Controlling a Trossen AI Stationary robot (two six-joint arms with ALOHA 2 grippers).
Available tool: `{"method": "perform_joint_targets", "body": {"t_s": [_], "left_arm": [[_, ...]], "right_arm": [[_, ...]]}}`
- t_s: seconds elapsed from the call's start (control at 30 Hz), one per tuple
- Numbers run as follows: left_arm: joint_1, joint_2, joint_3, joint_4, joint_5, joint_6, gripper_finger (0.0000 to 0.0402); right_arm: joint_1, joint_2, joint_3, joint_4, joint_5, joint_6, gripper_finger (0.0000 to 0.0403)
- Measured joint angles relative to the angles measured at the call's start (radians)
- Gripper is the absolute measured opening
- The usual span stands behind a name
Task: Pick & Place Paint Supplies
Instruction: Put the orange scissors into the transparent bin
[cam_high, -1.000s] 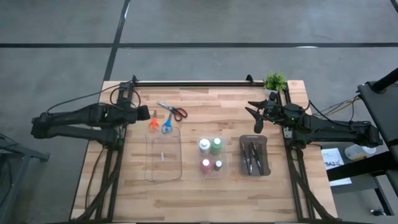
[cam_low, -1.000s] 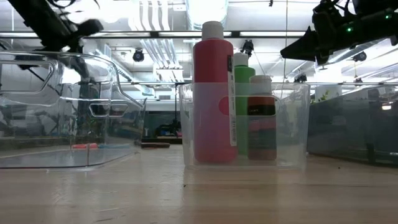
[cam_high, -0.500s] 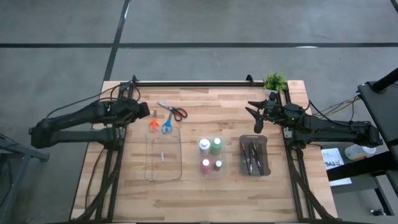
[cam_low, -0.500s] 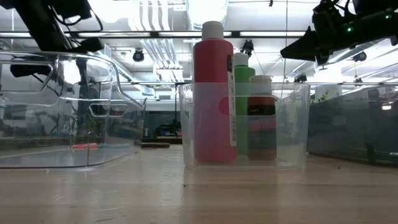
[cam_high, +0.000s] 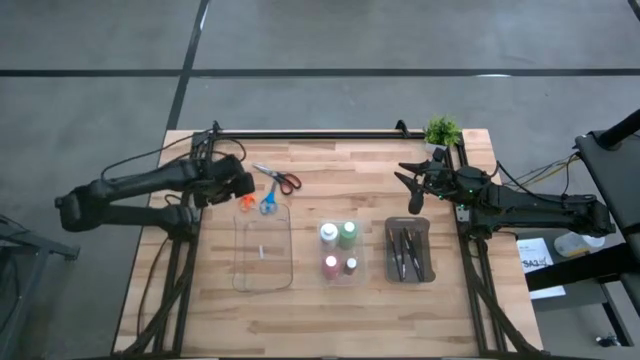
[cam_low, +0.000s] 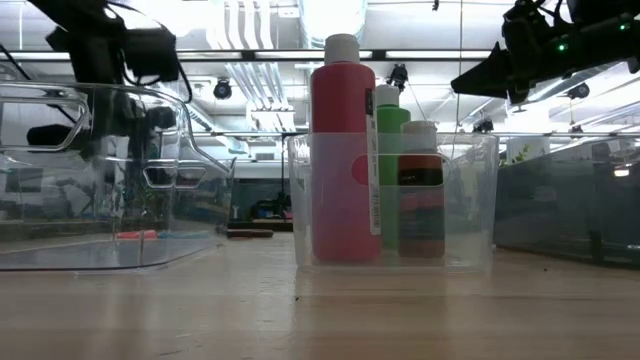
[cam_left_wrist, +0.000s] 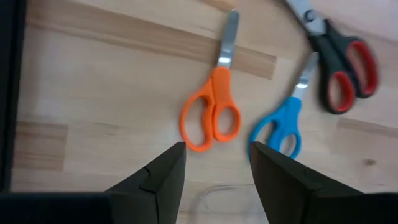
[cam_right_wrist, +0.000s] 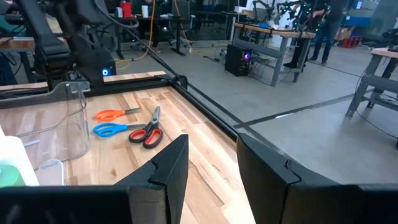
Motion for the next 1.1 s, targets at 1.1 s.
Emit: {"method": "perform_joint_targets", "body": {"t_s": [1.1], "left_arm": [[0.154,0.349,-0.101,0.206,0.168,0.296,0.0189]], "right_arm": [[0.000,0.001,0.000,0.000,0.000,0.000,0.0131]]}}
